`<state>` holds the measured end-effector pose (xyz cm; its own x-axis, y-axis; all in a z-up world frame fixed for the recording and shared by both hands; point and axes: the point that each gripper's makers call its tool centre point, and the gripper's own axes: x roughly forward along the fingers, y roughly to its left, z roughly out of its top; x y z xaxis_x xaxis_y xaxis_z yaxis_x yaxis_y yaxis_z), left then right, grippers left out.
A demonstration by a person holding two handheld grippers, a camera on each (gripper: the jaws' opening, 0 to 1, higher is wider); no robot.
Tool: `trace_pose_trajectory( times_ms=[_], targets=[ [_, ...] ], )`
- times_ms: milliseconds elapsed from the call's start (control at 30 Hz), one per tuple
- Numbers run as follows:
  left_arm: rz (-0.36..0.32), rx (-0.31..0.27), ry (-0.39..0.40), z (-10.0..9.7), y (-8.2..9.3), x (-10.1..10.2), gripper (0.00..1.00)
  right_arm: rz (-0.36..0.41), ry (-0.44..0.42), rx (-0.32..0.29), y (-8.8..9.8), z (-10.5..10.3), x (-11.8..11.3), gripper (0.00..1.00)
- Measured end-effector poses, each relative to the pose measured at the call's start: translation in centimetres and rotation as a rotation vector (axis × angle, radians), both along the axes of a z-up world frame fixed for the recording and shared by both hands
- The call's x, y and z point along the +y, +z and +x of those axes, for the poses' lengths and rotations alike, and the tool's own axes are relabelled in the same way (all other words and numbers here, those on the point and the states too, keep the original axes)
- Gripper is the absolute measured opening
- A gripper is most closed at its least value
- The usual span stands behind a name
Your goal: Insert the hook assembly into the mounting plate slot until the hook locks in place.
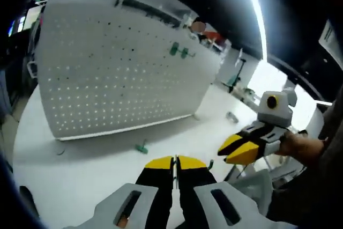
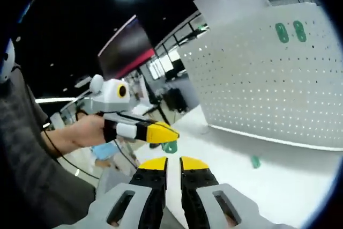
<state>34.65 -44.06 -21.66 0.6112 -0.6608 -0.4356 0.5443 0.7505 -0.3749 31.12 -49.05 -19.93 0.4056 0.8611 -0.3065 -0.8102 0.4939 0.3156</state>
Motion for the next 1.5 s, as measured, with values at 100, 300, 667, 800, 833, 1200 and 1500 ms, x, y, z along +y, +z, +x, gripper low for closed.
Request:
trace_pose_trajectory(
  times_ms=[100,300,667,800,833,1200,1500],
  targets=[
    [-0.003,-0.003,0.045,0.3,-0.1,0.3,0.01,-0.007,-0.009,-0.011,-0.2,0.0,0.4,0.13],
    [-0.029,0.003,0.082,0.3,-0.4,0.5,0.02,-0.033,-0.032,-0.005,-0.5,0.0,1.5,0.12],
    [-0.057,-0.012,0.112,-0.1,0.2,0.3,0.02,-0.115,0.014,-0.103,-0.3,-0.2,3.7,0.12],
    [-0.071,-0.010,0.108,-0.3,0.3,-0.3,0.02,-0.122,-0.003,-0.109,-0.2,0.2,3.9,0.12],
    [-0.070,-0.012,0.109,-0.4,0.3,-0.3,0.02,-0.128,-0.004,-0.111,-0.3,0.3,3.9,0.12],
    [-0.083,-0.006,0.091,-0.3,0.3,-0.7,0.02,-0.202,-0.003,-0.174,-0.9,0.8,3.6,0.09],
    [-0.121,-0.005,0.079,-0.2,0.7,-1.2,0.02,-0.210,-0.016,-0.211,-0.7,1.4,3.5,0.04]
  ],
)
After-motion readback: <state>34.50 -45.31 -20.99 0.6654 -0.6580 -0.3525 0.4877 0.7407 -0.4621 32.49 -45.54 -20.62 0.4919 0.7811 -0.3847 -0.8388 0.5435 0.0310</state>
